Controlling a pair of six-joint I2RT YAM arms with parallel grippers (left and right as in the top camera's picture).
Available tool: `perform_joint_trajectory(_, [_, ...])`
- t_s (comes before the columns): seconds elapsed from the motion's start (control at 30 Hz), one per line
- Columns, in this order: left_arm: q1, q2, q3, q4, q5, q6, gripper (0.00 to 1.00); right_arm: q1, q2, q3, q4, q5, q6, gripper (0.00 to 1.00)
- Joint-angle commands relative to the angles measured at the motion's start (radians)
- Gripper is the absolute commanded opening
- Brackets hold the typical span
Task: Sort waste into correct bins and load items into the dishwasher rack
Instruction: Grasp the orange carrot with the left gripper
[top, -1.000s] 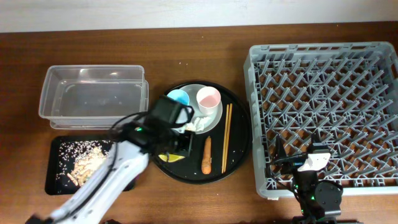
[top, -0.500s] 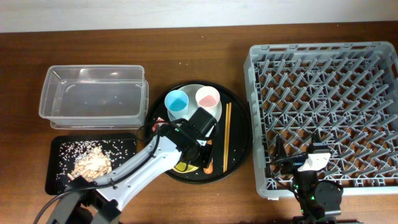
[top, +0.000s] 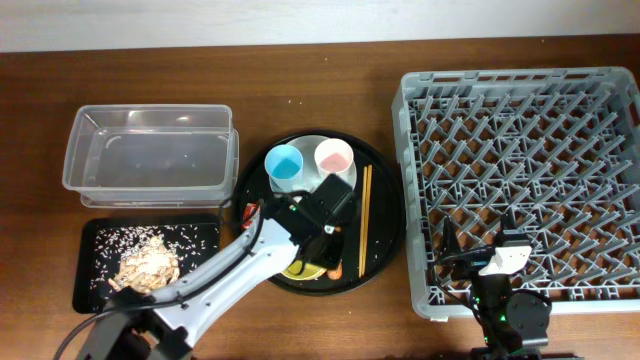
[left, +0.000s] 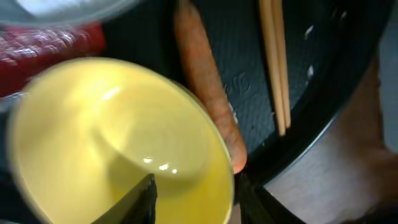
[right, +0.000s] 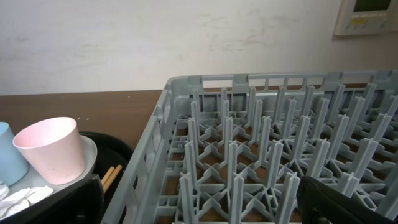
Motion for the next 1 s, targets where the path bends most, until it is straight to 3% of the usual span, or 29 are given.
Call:
perform_joint_trajectory(0.0, [-0.006,-0.012,0.135,-0.048,-0.054,0.002,0.43,0.006,-0.005,-0.005,-0.007,0.009,0.001,0.98])
perform_joint_trajectory(0.1, [-0.051,-0.01,0.142,-0.044,-0.048,0.002,0.42,0.006,-0.005,-0.005,-0.007,0.009,0.001,0.98])
perform_joint_trajectory(0.17, [-0.076,-0.01,0.129,-0.04,-0.059,0.002,0.36,0.006,-0.005,-0.005,-0.007,0.009,0.001,0.98])
perform_joint_trajectory(0.23, [-0.104,-0.007,0.106,-0.032,-0.082,0.001,0.22,0.006,-0.005,-0.005,-0.007,0.009,0.001,0.98])
perform_joint_trajectory(0.3, [-0.125,0.007,0.087,-0.017,-0.081,0.0,0.19,0.006,-0.005,-0.005,-0.007,0.009,0.001,0.98])
perform_joint_trajectory(0.7, [-0.149,0.091,0.038,-0.017,-0.153,-0.022,0.21,0.006,-0.005,-0.005,-0.007,0.009,0.001,0.98])
perform_joint_trajectory(0.77, [-0.149,0.094,0.038,-0.013,-0.153,-0.022,0.31,0.006,-0.005,-0.005,-0.007,0.009,0.001,0.98])
perform_joint_trajectory(0.97, [-0.149,0.098,0.038,-0.009,-0.142,-0.033,0.34,0.006,-0.005,-0.005,-0.007,0.009,0.001,0.98])
